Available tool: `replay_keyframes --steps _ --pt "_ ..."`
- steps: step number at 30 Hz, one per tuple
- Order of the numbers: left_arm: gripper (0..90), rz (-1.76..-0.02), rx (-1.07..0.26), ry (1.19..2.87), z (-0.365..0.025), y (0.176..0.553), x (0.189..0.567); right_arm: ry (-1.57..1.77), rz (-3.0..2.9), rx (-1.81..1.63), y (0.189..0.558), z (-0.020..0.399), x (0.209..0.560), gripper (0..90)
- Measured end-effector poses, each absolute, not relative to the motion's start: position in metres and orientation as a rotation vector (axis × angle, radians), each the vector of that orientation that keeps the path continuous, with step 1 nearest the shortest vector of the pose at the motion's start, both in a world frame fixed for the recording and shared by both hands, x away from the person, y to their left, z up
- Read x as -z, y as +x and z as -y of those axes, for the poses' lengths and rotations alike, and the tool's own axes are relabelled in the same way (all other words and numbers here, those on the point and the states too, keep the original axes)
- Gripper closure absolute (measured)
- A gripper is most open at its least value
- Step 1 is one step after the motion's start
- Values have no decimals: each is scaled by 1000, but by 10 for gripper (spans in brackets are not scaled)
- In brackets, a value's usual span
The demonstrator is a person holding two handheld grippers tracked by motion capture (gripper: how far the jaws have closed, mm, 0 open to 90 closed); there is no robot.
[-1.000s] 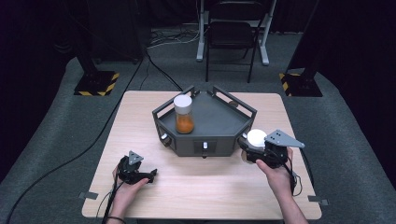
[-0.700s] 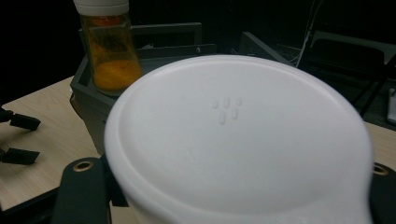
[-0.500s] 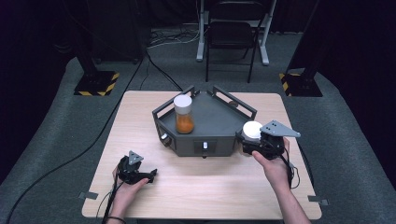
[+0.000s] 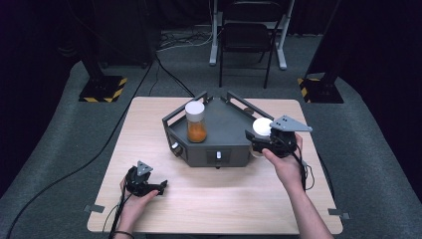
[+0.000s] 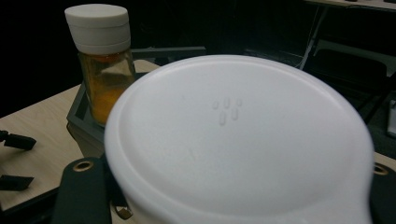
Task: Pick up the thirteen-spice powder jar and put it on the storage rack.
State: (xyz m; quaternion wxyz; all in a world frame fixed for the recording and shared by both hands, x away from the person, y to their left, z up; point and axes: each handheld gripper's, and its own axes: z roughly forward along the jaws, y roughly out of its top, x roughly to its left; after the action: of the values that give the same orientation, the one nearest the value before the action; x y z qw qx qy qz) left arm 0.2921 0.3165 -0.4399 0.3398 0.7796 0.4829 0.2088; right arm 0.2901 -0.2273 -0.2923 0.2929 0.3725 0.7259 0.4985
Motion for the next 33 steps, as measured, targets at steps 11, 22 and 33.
replay_keyframes --steps 11,22,33 --pt "46 -1257 -543 2029 -316 292 440 1000 -1923 -1324 309 216 285 295" --pt "46 -1257 -543 2030 -317 292 440 1024 -1917 -1332 329 203 286 295" --pt "46 -1256 -543 2030 -317 292 440 1043 -1935 -1316 351 185 290 295"
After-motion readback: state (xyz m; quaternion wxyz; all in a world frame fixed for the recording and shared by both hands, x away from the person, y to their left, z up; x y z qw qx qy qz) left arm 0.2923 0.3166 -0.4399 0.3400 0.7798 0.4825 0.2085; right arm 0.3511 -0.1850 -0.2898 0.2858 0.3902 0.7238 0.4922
